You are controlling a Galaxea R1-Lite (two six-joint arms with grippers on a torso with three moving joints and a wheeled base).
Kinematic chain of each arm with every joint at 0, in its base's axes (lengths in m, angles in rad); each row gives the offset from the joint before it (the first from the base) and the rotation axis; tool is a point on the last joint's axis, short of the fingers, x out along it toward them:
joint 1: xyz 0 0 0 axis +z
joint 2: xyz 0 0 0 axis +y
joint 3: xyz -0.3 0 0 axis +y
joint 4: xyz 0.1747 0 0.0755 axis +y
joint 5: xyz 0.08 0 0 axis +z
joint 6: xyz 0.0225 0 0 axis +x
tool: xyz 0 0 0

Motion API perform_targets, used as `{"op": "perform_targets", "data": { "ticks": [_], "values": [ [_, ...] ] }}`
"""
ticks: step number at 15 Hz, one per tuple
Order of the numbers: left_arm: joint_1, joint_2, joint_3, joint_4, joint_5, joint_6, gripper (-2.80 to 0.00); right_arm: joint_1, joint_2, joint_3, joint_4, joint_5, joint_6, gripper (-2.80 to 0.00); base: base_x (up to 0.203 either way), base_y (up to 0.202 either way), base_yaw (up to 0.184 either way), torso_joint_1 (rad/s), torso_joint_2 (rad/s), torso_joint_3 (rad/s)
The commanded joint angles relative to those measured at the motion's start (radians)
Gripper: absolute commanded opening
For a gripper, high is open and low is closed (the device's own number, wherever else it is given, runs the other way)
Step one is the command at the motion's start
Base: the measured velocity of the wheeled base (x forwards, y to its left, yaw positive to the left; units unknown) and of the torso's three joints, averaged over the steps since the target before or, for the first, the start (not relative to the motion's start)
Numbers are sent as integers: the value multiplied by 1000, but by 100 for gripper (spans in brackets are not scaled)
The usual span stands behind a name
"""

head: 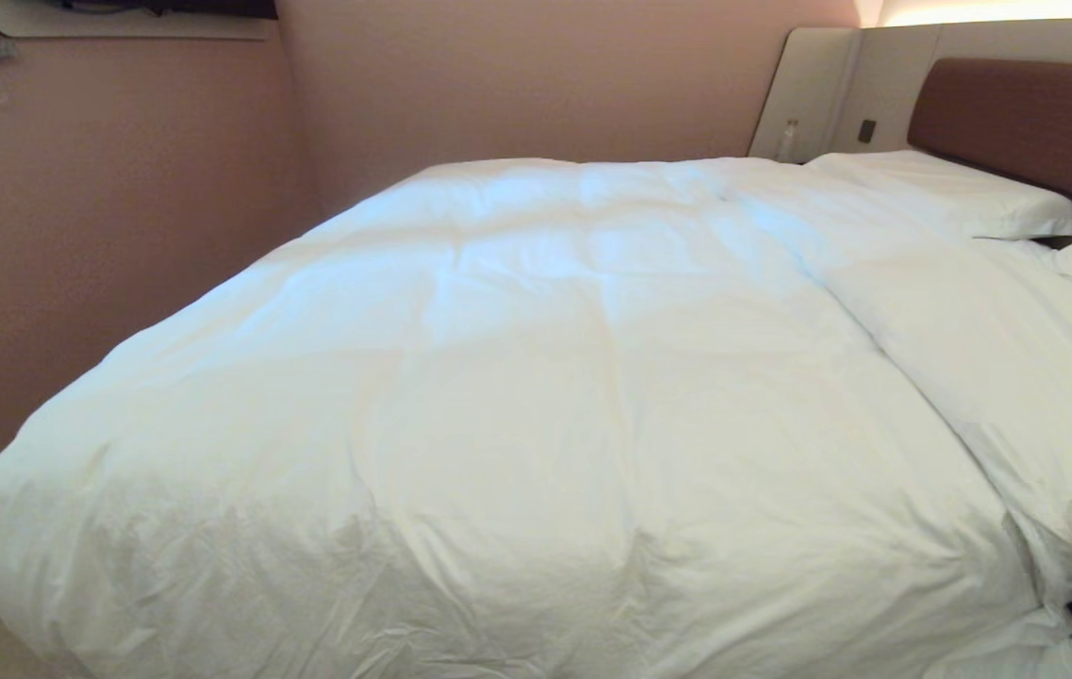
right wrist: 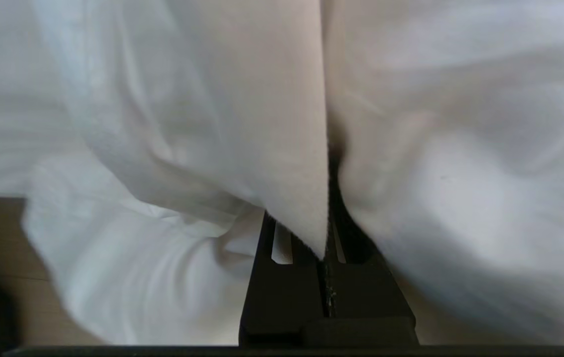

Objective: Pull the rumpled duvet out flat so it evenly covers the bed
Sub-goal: Flatten the corners of the folded blanket

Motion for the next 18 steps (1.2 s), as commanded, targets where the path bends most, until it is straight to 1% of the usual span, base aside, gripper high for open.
{"op": "perform_targets", "data": {
  "ticks": [1, 5, 8, 13, 16, 18],
  "values": [
    [-1, 0, 0, 0, 0, 0, -280, -17, 0, -7, 0, 1, -58, -280, 0, 0, 0, 0, 0, 0],
    [0, 0, 0, 0, 0, 0, -280, -15, -14, 35, 0, 1, -64, -280, 0, 0, 0, 0, 0, 0],
    [1, 0, 0, 0, 0, 0, -280, -13, -2, 82, 0, 1, -105, -280, 0, 0, 0, 0, 0, 0],
    [0, 0, 0, 0, 0, 0, -280, -15, 18, 90, 0, -2, -125, -280, 0, 0, 0, 0, 0, 0],
    [0, 0, 0, 0, 0, 0, -280, -17, 31, 114, -3, -50, -149, -280, 0, 0, 0, 0, 0, 0],
    [0, 0, 0, 0, 0, 0, -280, -17, 32, 129, -3, -51, -163, -280, 0, 0, 0, 0, 0, 0]
  ]
}}
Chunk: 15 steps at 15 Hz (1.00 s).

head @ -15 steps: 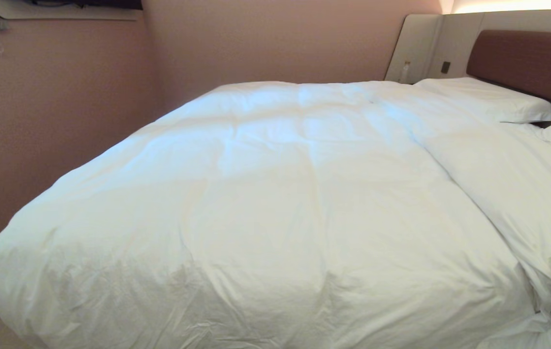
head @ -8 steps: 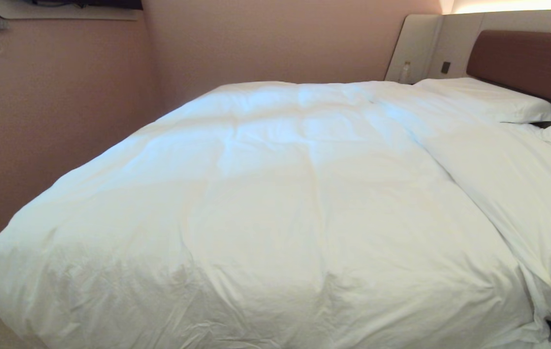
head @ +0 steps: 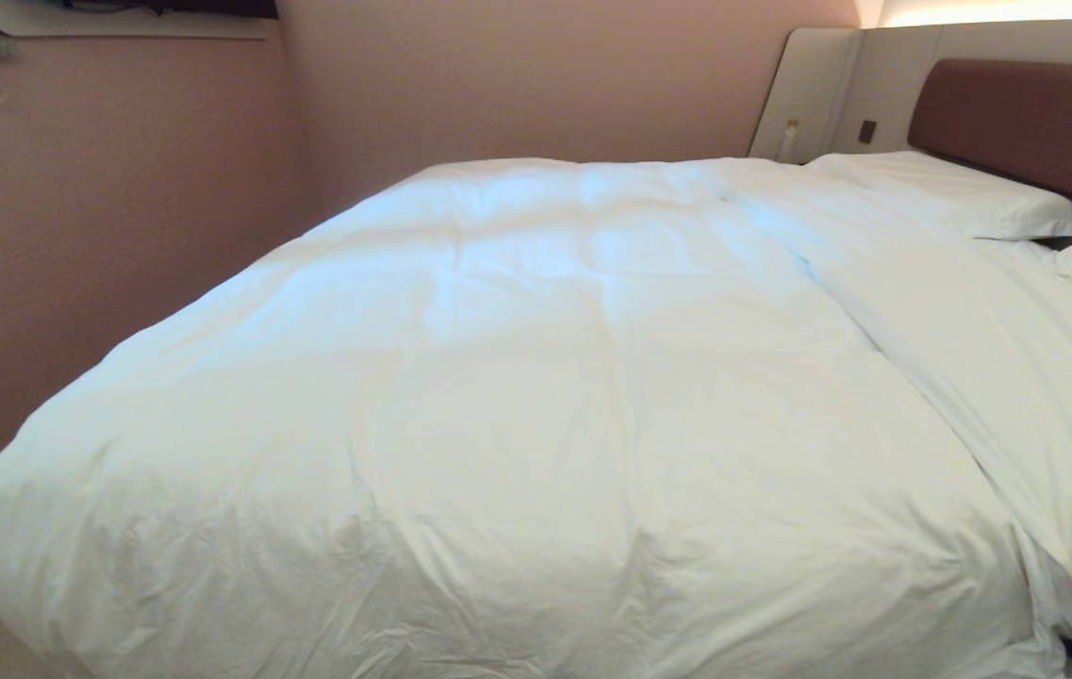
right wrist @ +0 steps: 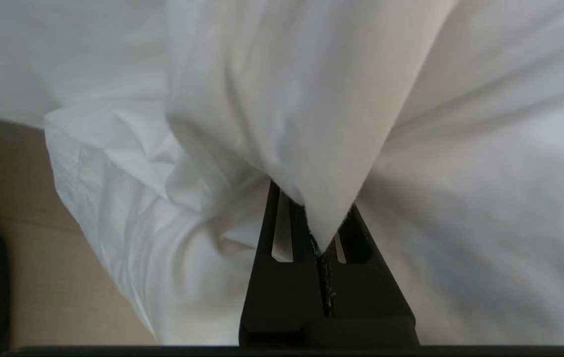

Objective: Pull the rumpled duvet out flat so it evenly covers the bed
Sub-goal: Flatten the corners of the folded blanket

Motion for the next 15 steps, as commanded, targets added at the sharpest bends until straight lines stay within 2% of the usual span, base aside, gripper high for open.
{"op": "perform_targets", "data": {
  "ticks": [1, 15],
  "values": [
    [0, 0, 0, 0, 1, 0, -280, 0, 12, 12, 1, -8, -12, -280, 0, 0, 0, 0, 0, 0],
    [0, 0, 0, 0, 1, 0, -280, -2, 13, 25, -1, -14, -13, -280, 0, 0, 0, 0, 0, 0]
  ]
}}
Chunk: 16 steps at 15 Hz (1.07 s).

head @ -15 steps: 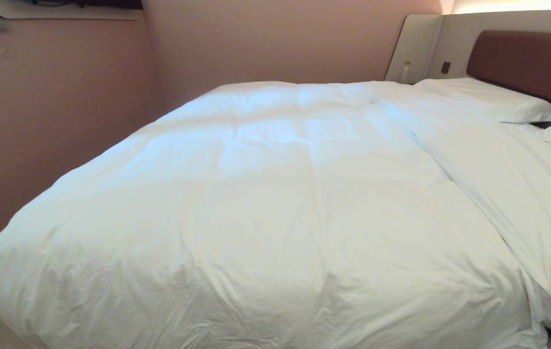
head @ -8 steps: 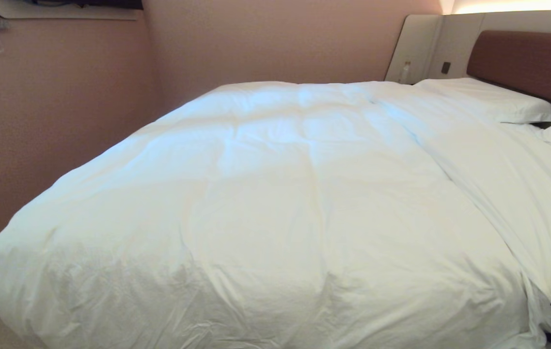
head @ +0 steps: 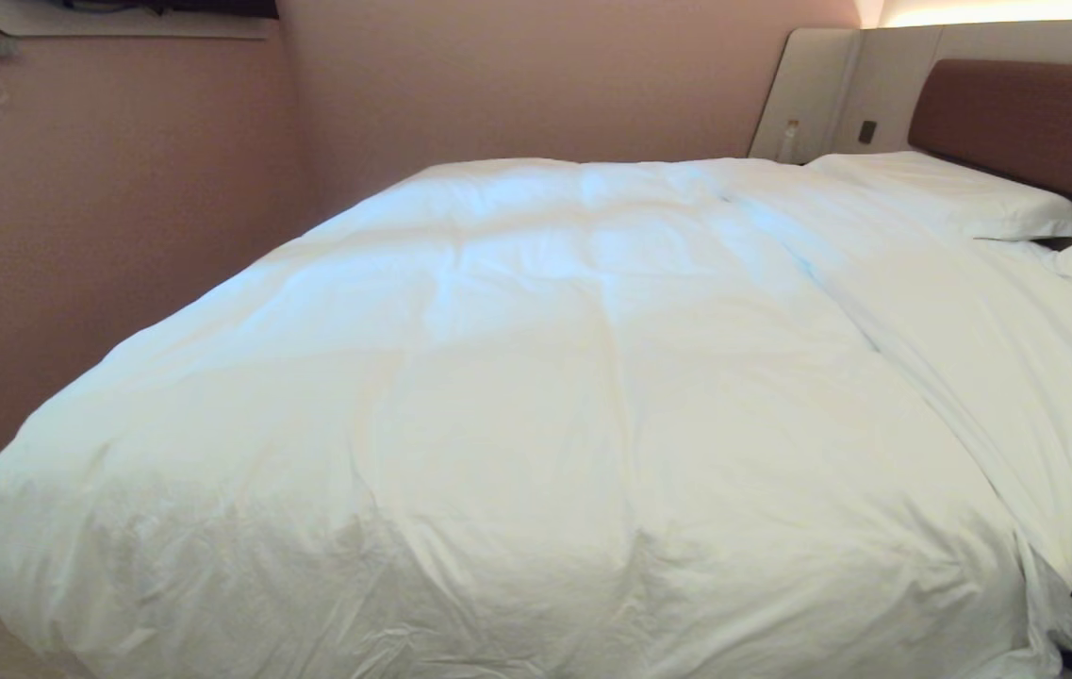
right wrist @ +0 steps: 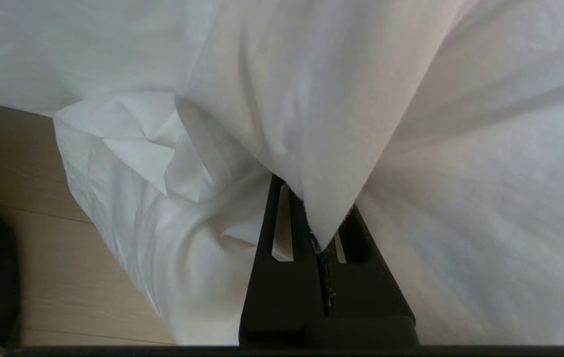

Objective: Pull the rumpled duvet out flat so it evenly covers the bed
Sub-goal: Flatten the corners of the folded blanket

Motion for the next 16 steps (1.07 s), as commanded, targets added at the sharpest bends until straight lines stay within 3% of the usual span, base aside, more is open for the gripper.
{"op": "perform_targets", "data": {
  "ticks": [1, 2, 7, 11, 14, 16],
  "values": [
    [0, 0, 0, 0, 1, 0, -280, 0, 2, -2, -4, 3, -2, -280, 0, 0, 0, 0, 0, 0],
    [0, 0, 0, 0, 1, 0, -280, 1, 1, -4, -3, 5, 0, 0, 0, 0, 0, 0, 0, 0],
    [1, 0, 0, 0, 1, 0, -280, 1, -117, 62, 2, 9, 0, 0, 0, 0, 0, 0, 0, 0],
    [1, 0, 0, 0, 1, 0, -280, 6, -357, 89, 72, 16, 9, 0, 0, 0, 0, 0, 0, 0],
    [1, 0, 0, 0, 1, 0, -280, 13, -619, -1, 314, 17, 63, 0, 0, 0, 0, 0, 0, 0],
    [0, 0, 0, 0, 1, 0, -280, 15, -701, -194, 578, 13, 121, 0, 0, 0, 0, 0, 0, 0]
  ]
}}
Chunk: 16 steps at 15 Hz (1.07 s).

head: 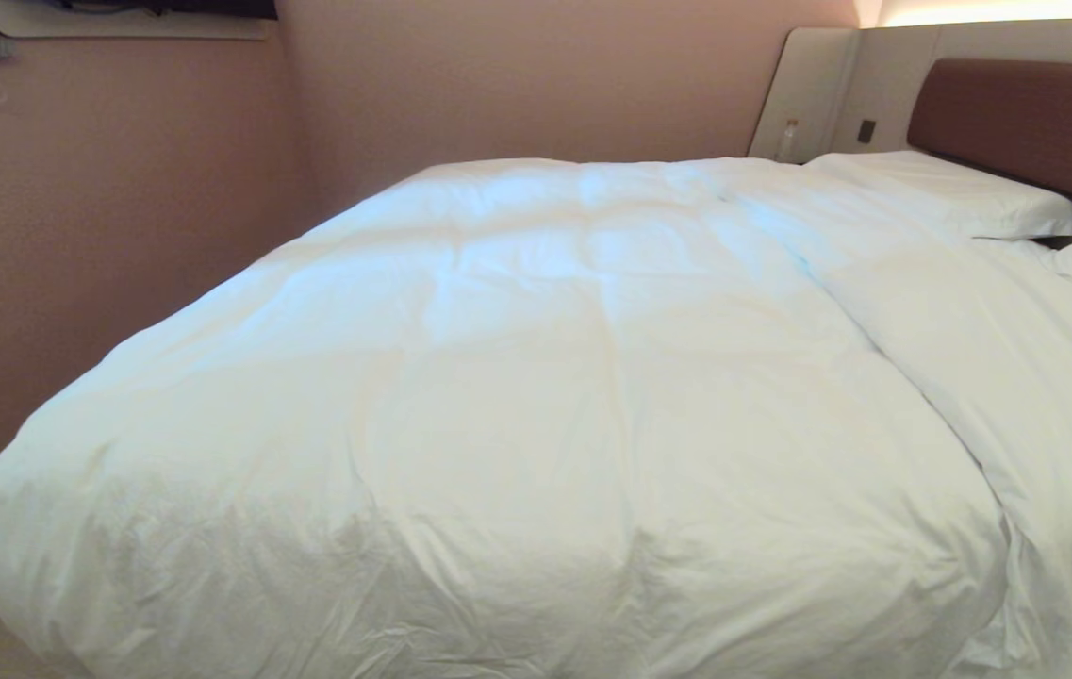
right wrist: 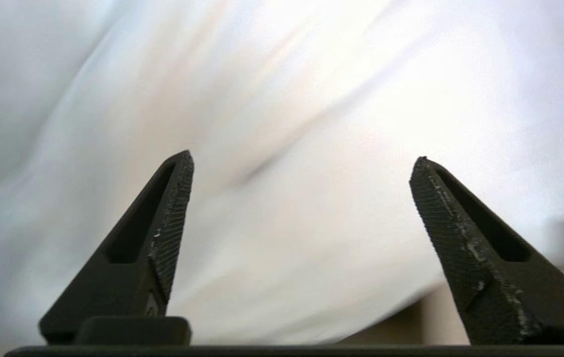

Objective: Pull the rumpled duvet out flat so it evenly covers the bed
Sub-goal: Flatten the corners of the folded blanket

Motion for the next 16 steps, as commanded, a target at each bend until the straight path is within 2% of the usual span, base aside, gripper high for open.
{"op": "perform_targets", "data": {
  "ticks": [1, 3, 6, 10, 13, 16],
  "values": [
    [-1, 0, 0, 0, 1, 0, -280, 1, -110, -160, 523, -1, 73, 0, 0, 0, 0, 0, 0, 0],
    [-1, 0, 0, 0, 1, 0, -280, 1, -81, -304, 674, -24, 167, 0, 0, 0, 0, 0, 0, 0],
    [0, 0, 0, 0, 1, 0, -280, -7, 37, -376, 712, -111, 288, 0, 0, 0, 0, 0, 0, 0],
    [0, 0, 0, 0, 1, 0, -280, -80, 181, -424, 711, -126, 320, 0, 0, 0, 0, 0, 0, 0],
    [-1, 0, 0, 0, 1, 0, -280, -138, 249, -523, 718, -124, 382, 0, 0, 0, 0, 0, 0, 0],
    [-1, 0, 0, 0, 1, 0, -280, -179, 271, -606, 760, -117, 407, 0, 0, 0, 0, 0, 0, 0]
  ]
}}
